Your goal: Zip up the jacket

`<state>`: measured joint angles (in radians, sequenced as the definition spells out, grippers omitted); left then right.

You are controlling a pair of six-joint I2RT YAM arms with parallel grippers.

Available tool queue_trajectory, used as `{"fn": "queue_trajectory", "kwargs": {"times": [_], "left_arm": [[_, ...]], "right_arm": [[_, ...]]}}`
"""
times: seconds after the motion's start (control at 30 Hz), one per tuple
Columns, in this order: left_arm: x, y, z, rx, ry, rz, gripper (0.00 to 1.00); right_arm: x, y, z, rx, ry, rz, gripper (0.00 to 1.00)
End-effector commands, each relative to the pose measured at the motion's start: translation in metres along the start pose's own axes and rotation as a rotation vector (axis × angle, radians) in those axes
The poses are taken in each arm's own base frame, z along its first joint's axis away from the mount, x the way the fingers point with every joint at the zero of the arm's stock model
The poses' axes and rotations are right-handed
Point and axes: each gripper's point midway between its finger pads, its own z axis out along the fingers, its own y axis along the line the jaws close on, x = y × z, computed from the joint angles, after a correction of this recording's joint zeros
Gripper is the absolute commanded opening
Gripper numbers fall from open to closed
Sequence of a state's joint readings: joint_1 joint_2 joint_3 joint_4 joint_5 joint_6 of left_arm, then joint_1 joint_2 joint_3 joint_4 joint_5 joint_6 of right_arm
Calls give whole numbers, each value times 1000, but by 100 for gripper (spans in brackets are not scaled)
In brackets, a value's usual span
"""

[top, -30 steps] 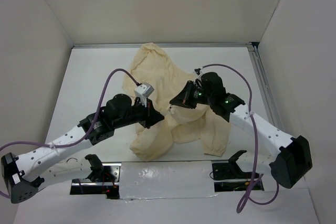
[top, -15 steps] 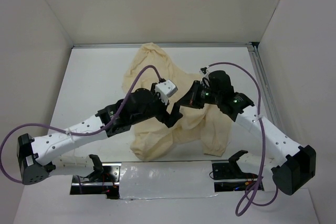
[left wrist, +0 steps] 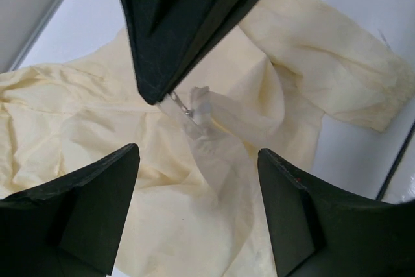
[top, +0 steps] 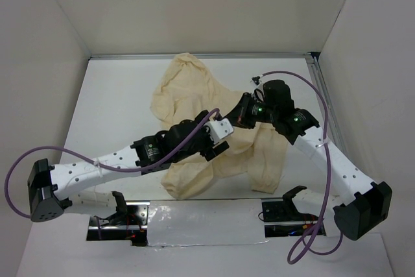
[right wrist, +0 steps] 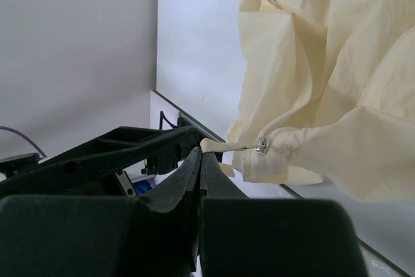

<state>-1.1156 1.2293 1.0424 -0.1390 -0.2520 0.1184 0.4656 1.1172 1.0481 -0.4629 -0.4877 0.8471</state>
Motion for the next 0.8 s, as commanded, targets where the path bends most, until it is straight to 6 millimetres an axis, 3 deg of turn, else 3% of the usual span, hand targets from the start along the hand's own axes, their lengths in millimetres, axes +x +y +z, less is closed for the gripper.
{"fn": "queue_trajectory", "kwargs": {"times": [0.0,0.4,0.5,0.57,0.7,0.77], "left_arm": [[-15,19,5,-129,-65,-44,84],[-19,13,27,-134,-65,-50,79],[-21,17,32,-165,-67,-62,66],[-18,18,37,-185,-53,-61,50],[-15,18,45,-193,-44,-37,39],[-11,21,47,-220,-30,-38,17]], "right_arm": [[-5,14,-6,-36,-10,-3,0],[-6,10,-5,-34,-44,36,0],[-6,9,-5,-30,-47,36,0],[-4,8,-5,-29,-45,37,0],[-2,6,-5,-27,-45,41,0],[-3,6,-5,-27,-49,41,0]]}}
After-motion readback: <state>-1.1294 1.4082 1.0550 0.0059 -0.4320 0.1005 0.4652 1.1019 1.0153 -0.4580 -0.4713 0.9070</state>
